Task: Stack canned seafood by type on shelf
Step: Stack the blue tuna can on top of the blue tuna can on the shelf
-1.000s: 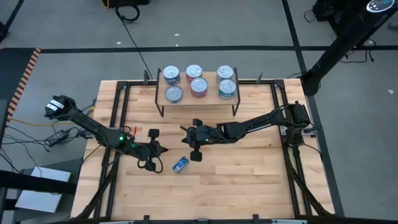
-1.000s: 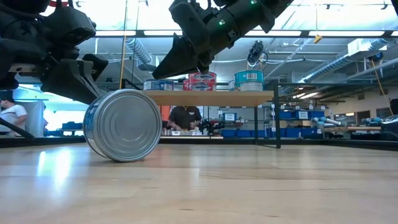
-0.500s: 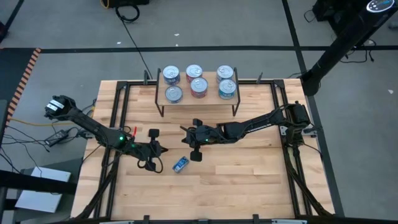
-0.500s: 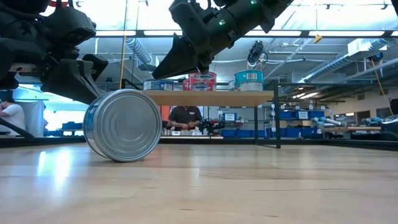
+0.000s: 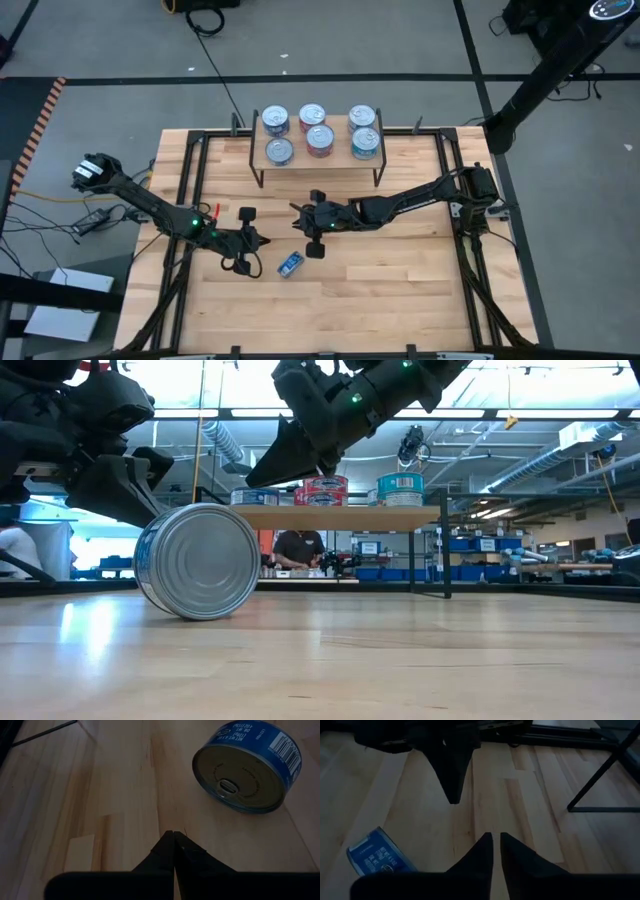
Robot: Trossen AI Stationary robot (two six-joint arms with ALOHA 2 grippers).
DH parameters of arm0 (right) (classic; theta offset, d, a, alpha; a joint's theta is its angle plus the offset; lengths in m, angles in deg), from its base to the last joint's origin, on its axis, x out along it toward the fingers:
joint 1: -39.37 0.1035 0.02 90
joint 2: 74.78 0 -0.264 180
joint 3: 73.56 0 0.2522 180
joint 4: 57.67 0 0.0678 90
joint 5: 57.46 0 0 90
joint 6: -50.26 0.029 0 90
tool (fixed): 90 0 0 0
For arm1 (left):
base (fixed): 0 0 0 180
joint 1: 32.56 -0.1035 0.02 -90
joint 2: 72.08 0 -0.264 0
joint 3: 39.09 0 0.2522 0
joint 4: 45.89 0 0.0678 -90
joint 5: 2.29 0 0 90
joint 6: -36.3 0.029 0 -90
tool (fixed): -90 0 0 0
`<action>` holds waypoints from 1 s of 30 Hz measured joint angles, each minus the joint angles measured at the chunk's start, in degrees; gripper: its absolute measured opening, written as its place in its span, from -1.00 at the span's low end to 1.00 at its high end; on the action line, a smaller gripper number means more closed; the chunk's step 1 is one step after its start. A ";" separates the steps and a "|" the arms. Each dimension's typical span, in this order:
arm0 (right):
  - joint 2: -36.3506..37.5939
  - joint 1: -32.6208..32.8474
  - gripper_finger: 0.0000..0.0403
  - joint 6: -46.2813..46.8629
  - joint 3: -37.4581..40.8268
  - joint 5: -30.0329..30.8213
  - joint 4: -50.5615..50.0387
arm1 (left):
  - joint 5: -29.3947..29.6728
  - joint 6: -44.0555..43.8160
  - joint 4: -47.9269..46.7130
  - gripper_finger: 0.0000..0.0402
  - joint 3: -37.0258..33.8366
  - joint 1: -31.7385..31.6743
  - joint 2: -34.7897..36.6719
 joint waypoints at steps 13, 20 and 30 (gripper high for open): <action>-0.02 2.46 -0.24 -4.65 0.00 -6.07 0.14 | 0.00 0.00 -0.01 -0.97 0.00 0.00 0.00; -0.20 2.76 0.12 -4.56 -0.02 -11.19 0.46 | 0.00 0.00 0.00 -0.97 0.00 0.00 0.00; -0.20 4.63 0.47 -2.53 -0.07 -15.21 3.06 | 0.00 0.00 0.04 -0.97 0.00 0.00 -0.02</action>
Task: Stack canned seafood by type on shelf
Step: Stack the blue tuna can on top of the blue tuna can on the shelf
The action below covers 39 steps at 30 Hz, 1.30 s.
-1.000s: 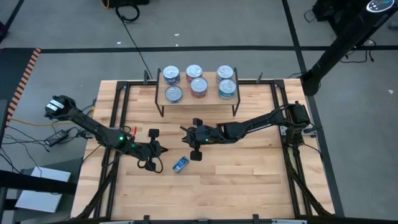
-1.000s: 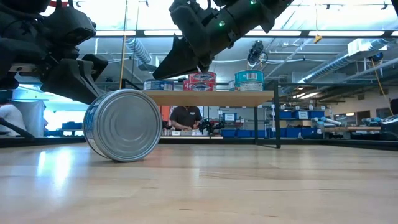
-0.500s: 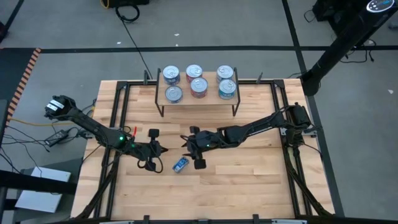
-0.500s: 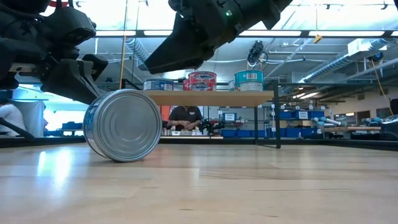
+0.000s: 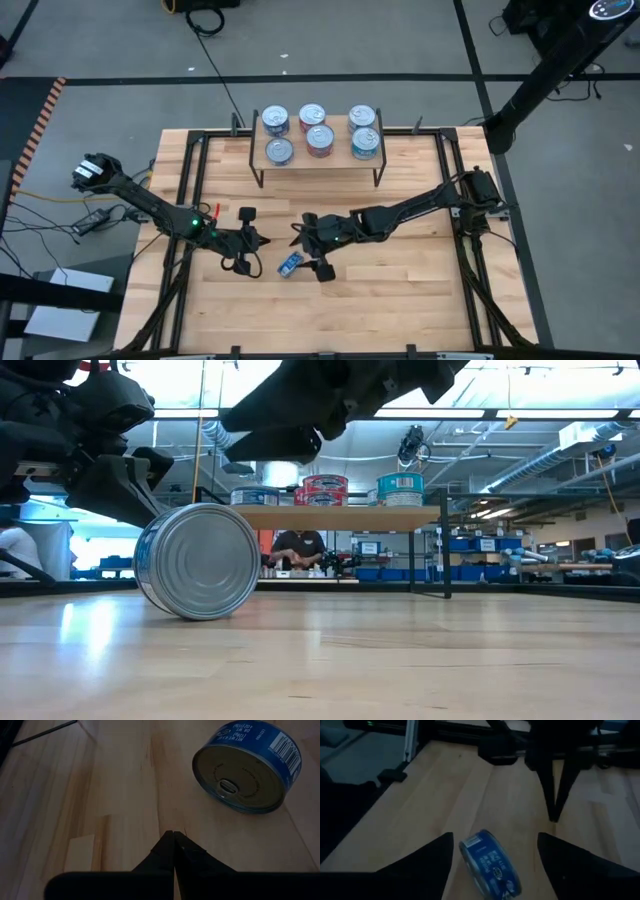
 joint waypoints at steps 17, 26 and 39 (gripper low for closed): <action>-6.54 1.93 0.45 -0.93 -9.81 3.56 -10.39 | 0.00 -0.60 -0.04 -0.97 0.04 -0.07 -0.20; -10.51 1.74 0.46 -5.29 -9.70 6.06 -10.33 | 0.00 -1.11 0.17 -0.97 0.04 -0.11 -0.20; -11.26 -0.16 0.34 -4.66 -9.74 1.50 -10.25 | 0.00 -1.27 0.09 -0.97 0.04 -0.11 -0.20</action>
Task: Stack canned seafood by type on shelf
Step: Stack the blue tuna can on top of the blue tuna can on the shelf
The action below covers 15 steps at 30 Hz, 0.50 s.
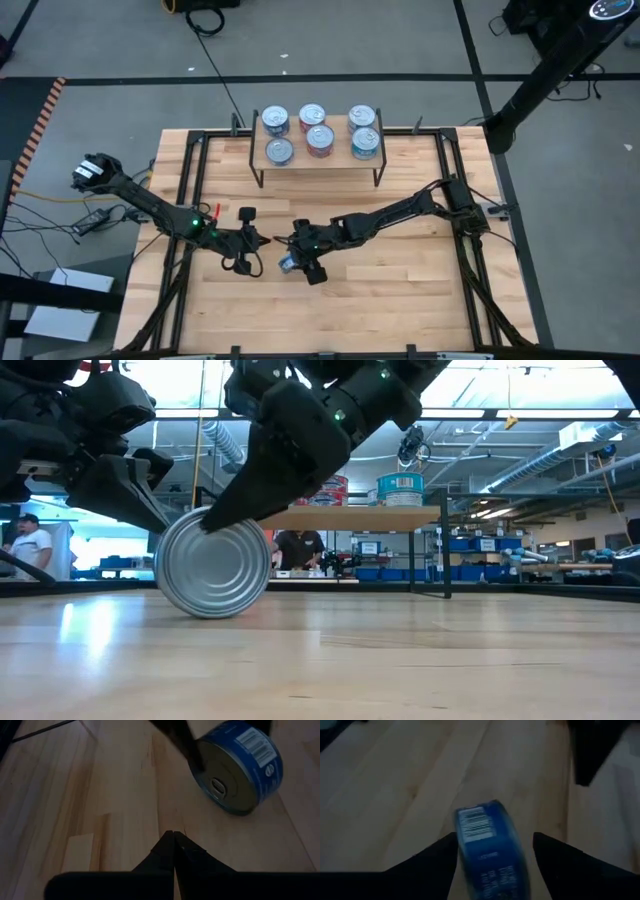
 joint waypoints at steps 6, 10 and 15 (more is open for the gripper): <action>0.20 -0.37 0.09 0.55 -0.01 -0.38 -0.02 | 0.00 -0.03 0.07 -0.97 0.00 0.00 0.01; 0.20 -0.97 -0.18 0.25 -0.01 -0.39 -0.04 | 0.00 -0.23 1.01 -0.97 0.00 0.00 0.02; 0.20 -1.08 -0.24 -2.12 -2.28 3.01 -3.41 | -0.02 -0.24 1.86 -0.97 -0.02 0.00 0.02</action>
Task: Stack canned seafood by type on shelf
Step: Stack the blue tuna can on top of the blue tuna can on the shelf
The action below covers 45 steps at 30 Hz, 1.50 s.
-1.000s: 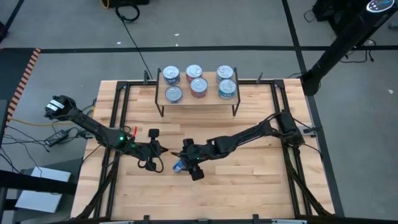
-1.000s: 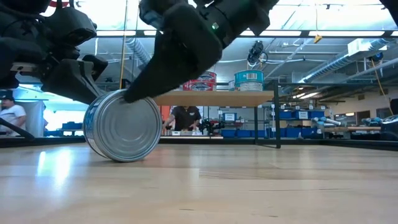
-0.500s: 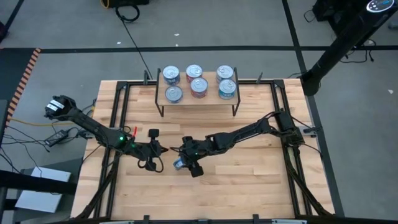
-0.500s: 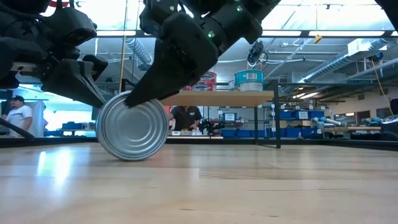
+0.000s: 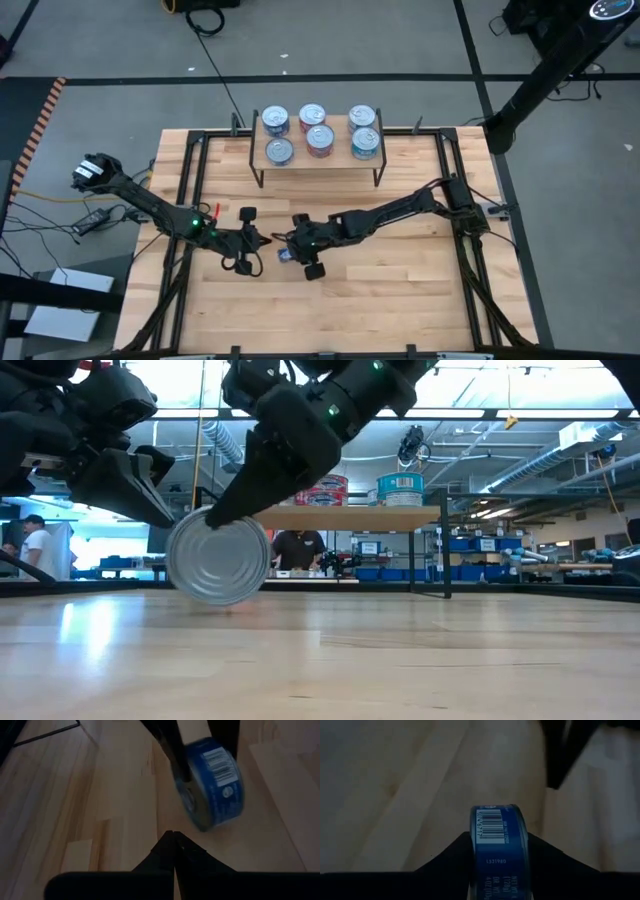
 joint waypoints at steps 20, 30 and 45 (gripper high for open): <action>0.81 5.46 -0.24 -31.43 -5.90 59.14 5.31 | 5.29 -2.54 1.03 -0.82 -0.02 3.88 0.02; 0.81 -4.80 -0.24 -54.47 -5.90 52.40 24.31 | -0.68 3.52 29.40 -0.86 -10.81 7.07 0.04; 0.81 -14.25 -0.22 -53.02 -5.88 41.98 24.03 | -1.62 3.50 35.40 -0.88 -13.38 5.11 0.04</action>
